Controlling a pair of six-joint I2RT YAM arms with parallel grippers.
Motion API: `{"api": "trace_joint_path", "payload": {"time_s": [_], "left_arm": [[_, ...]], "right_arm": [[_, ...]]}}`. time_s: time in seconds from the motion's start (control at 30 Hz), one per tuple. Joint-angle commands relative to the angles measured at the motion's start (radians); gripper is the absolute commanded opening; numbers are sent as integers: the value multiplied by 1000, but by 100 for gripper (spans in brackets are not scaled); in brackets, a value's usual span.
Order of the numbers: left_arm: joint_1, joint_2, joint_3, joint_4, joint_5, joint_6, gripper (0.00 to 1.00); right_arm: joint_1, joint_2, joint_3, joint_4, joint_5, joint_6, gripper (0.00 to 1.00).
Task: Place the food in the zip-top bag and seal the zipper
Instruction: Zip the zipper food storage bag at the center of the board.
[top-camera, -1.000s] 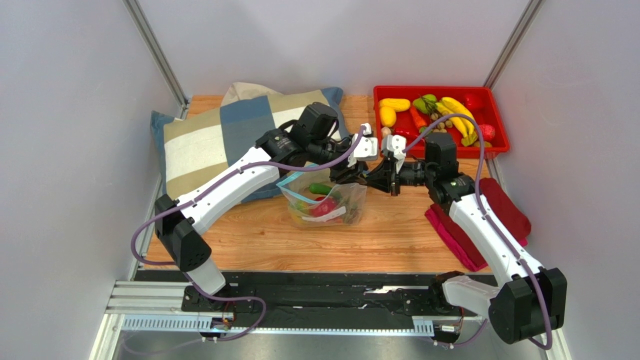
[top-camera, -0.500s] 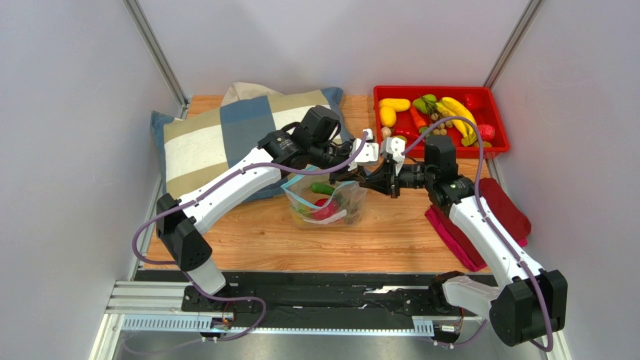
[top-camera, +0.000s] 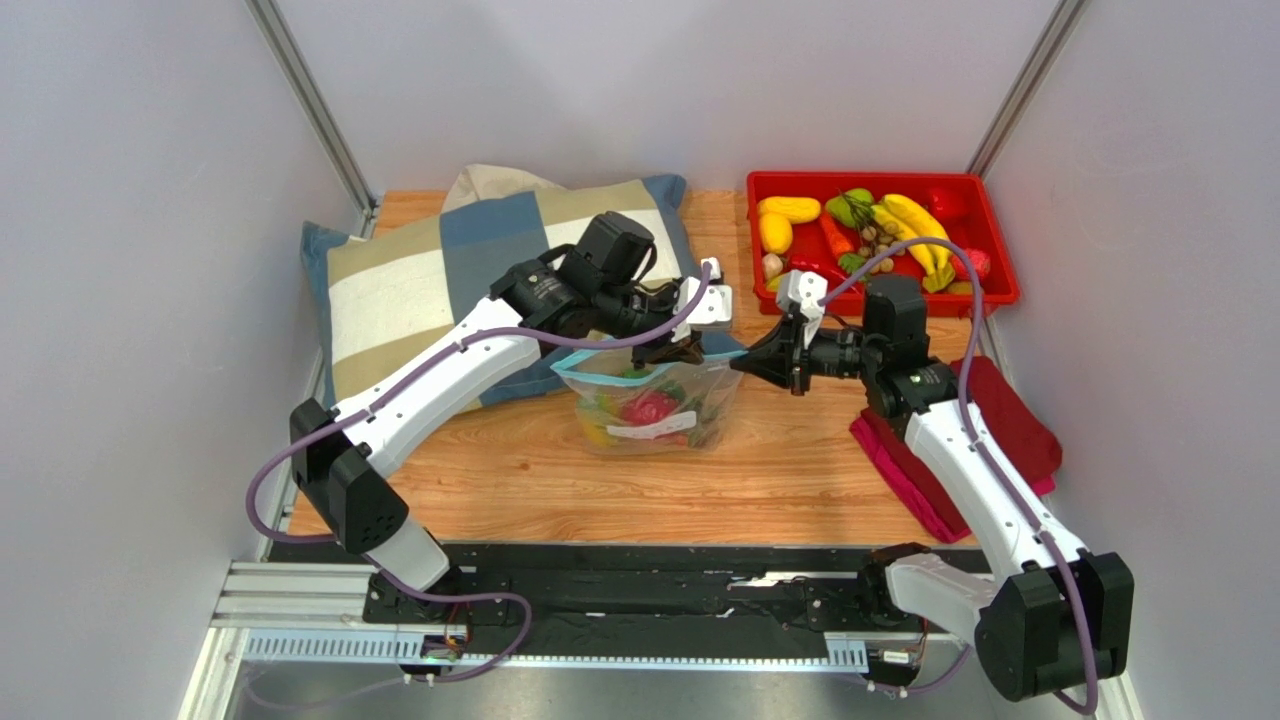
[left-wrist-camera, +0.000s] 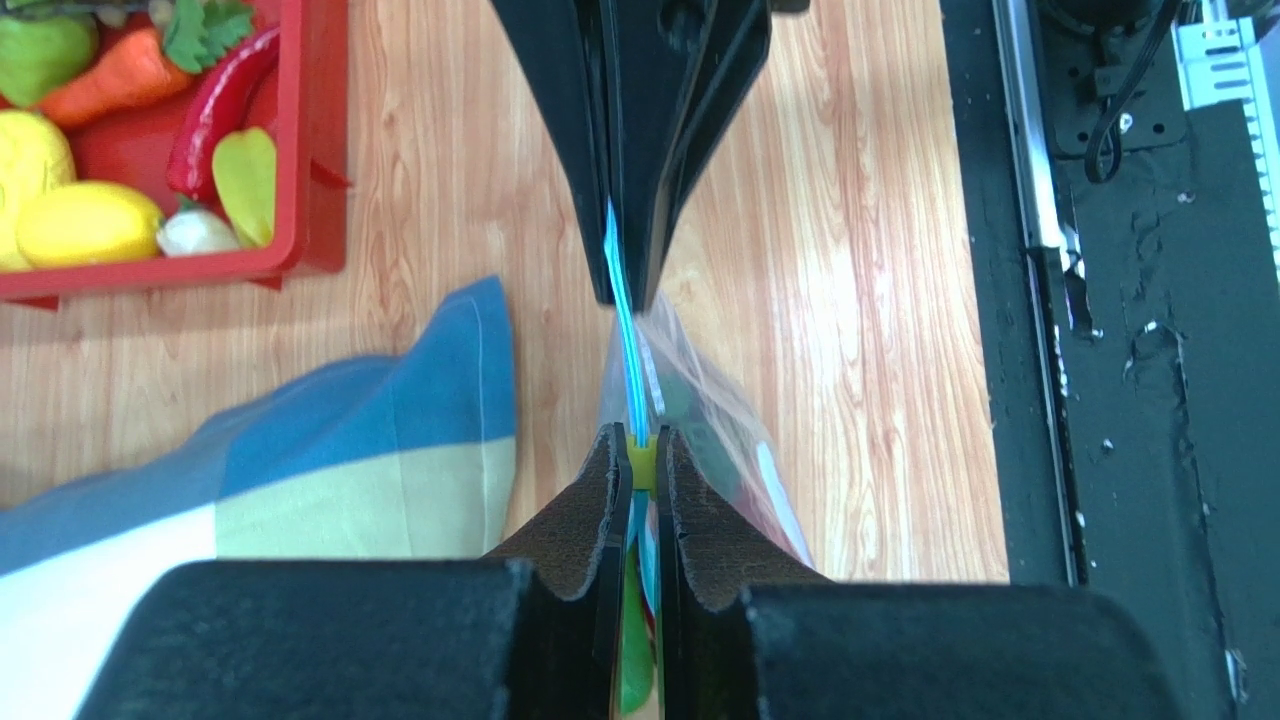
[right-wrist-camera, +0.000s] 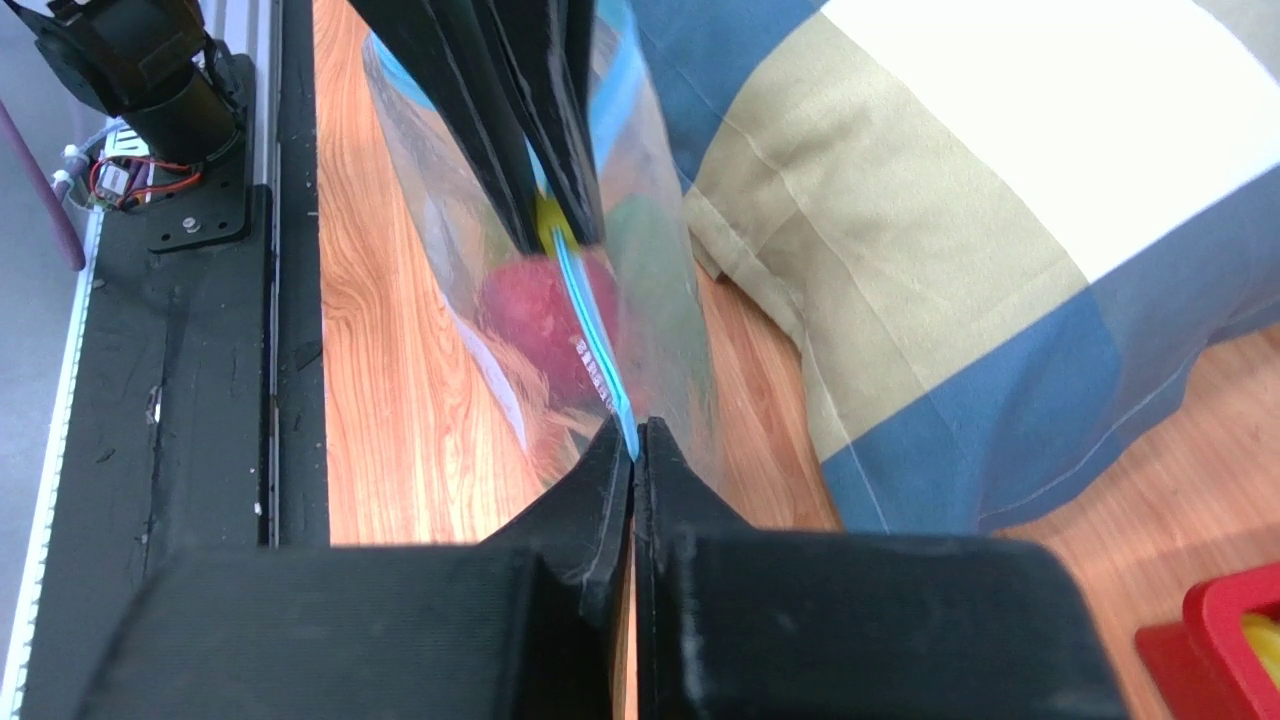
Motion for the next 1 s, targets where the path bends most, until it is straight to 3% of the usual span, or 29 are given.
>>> {"api": "trace_joint_path", "payload": {"time_s": [0.0, 0.3, 0.97], "left_arm": [[34, -62, -17, -142, -40, 39, 3], [120, -134, -40, -242, -88, 75, 1], [321, -398, -285, -296, -292, 100, 0]], "right_arm": [[-50, -42, -21, 66, 39, 34, 0], [-85, -55, -60, 74, 79, 57, 0], [-110, -55, -56, 62, 138, 106, 0]]}}
